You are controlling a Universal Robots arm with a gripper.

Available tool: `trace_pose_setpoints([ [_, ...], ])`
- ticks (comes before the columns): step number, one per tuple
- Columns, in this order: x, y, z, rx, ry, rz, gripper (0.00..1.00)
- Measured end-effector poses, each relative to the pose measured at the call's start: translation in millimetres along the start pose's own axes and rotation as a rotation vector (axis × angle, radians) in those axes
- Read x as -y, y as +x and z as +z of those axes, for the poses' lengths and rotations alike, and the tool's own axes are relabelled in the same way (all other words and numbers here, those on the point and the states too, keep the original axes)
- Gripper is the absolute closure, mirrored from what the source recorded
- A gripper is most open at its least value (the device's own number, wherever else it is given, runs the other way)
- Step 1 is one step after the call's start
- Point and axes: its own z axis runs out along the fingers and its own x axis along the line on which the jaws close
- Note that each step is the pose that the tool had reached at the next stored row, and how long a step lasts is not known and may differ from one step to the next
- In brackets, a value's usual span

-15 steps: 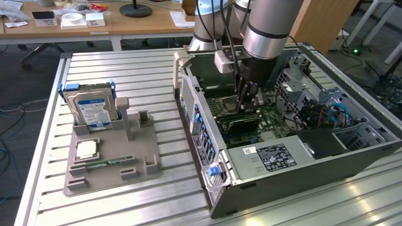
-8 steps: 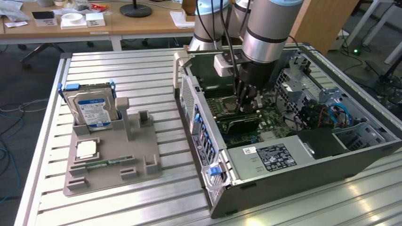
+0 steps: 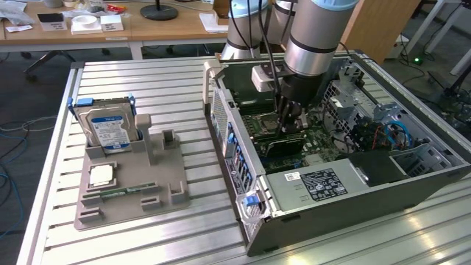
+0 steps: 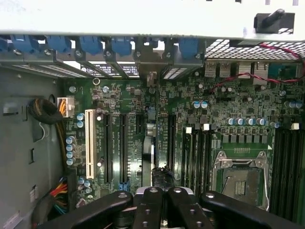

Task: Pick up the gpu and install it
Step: 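Press down on the gpu until it lock into place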

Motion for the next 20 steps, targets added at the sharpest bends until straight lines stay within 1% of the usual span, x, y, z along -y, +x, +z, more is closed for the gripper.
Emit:
trace_pose_setpoints([
  [4, 0.0, 0.0, 0.4, 0.0000, -0.0001, 0.002, 0.89],
  [5, 0.1, 0.1, 0.6, 0.0083, 0.0001, 0.002, 0.89],
  [6, 0.1, 0.0, 0.6, 0.0117, -0.0001, 0.002, 0.89],
  [8, 0.1, 0.0, 0.6, 0.0117, 0.0000, 0.002, 0.89],
  [11, 0.0, 0.4, 0.7, 0.0070, 0.0000, 0.005, 0.89],
  [12, 0.0, 0.6, 1.0, 0.0064, 0.0001, 0.006, 0.89],
  [17, -0.1, 1.0, 5.1, 0.0059, 0.0003, 0.011, 0.89],
  [20, -0.1, 1.0, 5.2, 0.0056, 0.0002, 0.011, 0.89],
])
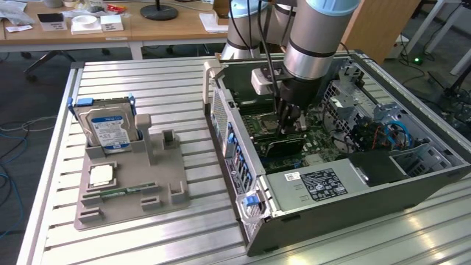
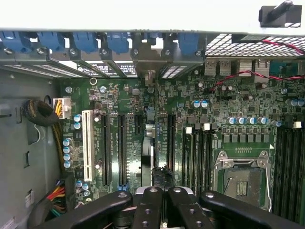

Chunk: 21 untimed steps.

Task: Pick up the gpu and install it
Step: 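Press down on the gpu until it lock into place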

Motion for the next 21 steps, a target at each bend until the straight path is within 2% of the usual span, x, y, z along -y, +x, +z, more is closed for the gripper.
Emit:
trace_pose_setpoints([
  [21, -0.2, 1.8, 7.7, 0.0008, 0.0003, 0.000, 0.89],
])
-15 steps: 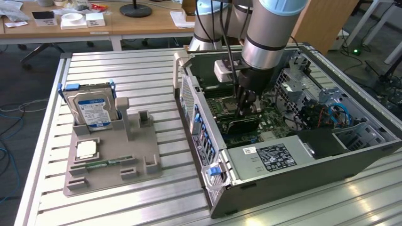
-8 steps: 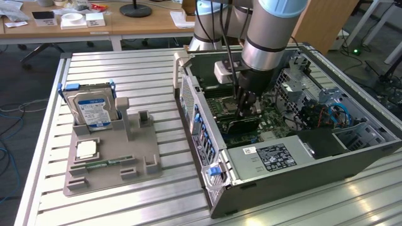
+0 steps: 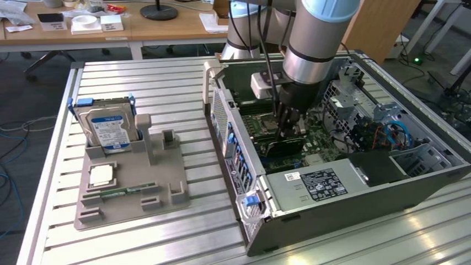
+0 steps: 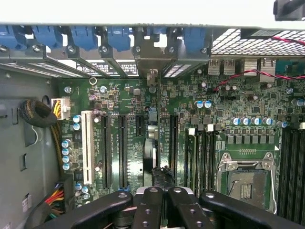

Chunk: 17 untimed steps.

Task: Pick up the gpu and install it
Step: 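Press down on the gpu until it lock into place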

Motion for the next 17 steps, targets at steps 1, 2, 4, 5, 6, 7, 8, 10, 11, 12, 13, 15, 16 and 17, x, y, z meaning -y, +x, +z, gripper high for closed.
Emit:
trace_pose_setpoints([
  [1, 0.0, 0.1, 0.1, -0.0005, -0.0001, 0.000, 0.89],
  [2, 0.0, 0.1, 0.1, -0.0005, -0.0002, 0.000, 0.89],
  [4, 0.0, 0.1, 0.1, -0.0005, -0.0002, 0.000, 0.89],
  [5, 0.0, 0.1, 0.1, -0.0006, -0.0002, 0.000, 0.89],
  [6, 0.0, 0.1, 0.1, -0.0006, -0.0002, 0.000, 0.89],
  [7, -0.1, 0.2, 0.2, -0.0007, -0.0002, 0.000, 0.89],
  [8, -0.1, 0.3, 0.4, -0.0008, -0.0003, 0.000, 0.89],
  [10, -0.1, 0.3, 0.5, -0.0007, -0.0003, 0.000, 0.89],
  [11, -0.1, 0.2, 0.6, -0.0007, -0.0002, 0.000, 0.89],
  [12, -0.1, 0.2, 0.6, -0.0006, -0.0002, 0.000, 0.89],
  [13, -0.1, 0.2, 0.6, -0.0006, -0.0002, 0.000, 0.89],
  [15, -0.1, 0.3, 0.9, -0.0005, -0.0001, 0.000, 0.89],
  [16, -0.1, 0.4, 1.2, -0.0007, 0.0000, 0.000, 0.89],
  [17, -0.1, 0.4, 1.2, -0.0008, -0.0002, 0.000, 0.89],
])
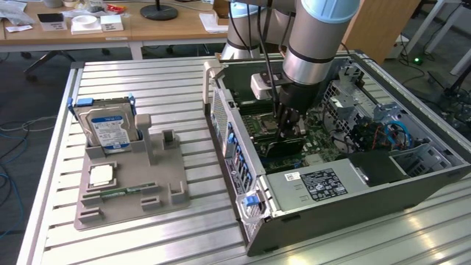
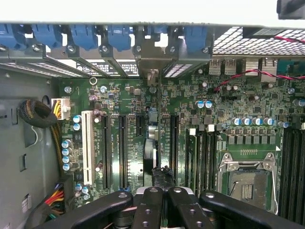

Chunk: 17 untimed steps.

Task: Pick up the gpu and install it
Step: 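Press down on the gpu until it lock into place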

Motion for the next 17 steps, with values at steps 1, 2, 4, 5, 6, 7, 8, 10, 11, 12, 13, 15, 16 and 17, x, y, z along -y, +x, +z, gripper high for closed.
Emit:
trace_pose_setpoints([
  [1, 0.0, 0.0, 0.0, 0.0000, -0.0001, 0.000, 0.89],
  [2, 0.0, 0.0, 0.0, 0.0001, -0.0001, 0.000, 0.89],
  [4, -0.1, 0.0, 0.1, 0.0002, 0.0000, 0.000, 0.89],
  [5, -0.1, 0.0, 0.5, 0.0003, 0.0002, 0.000, 0.89],
  [6, -0.4, 0.0, 0.9, 0.0003, 0.0003, 0.000, 0.89],
  [7, -0.7, 0.0, 1.0, 0.0001, 0.0001, 0.000, 0.89],
  [8, -0.7, 0.0, 1.0, 0.0002, -0.0001, 0.000, 0.89],
  [10, -0.8, 0.0, 1.1, 0.0002, -0.0001, 0.000, 0.89],
  [11, -0.8, 0.0, 1.1, 0.0002, 0.0000, 0.000, 0.89],
  [12, -1.1, 0.0, 1.1, 0.0002, 0.0002, 0.000, 0.89],
  [13, -1.7, 0.1, 1.2, 0.0001, 0.0003, 0.000, 0.89],
  [15, -3.0, 0.1, 1.5, 0.0000, 0.0000, 0.000, 0.89],
  [16, -3.3, 0.1, 1.5, -0.0001, -0.0002, 0.000, 0.89],
  [17, -3.3, 0.1, 1.5, 0.0000, -0.0002, 0.000, 0.89],
])
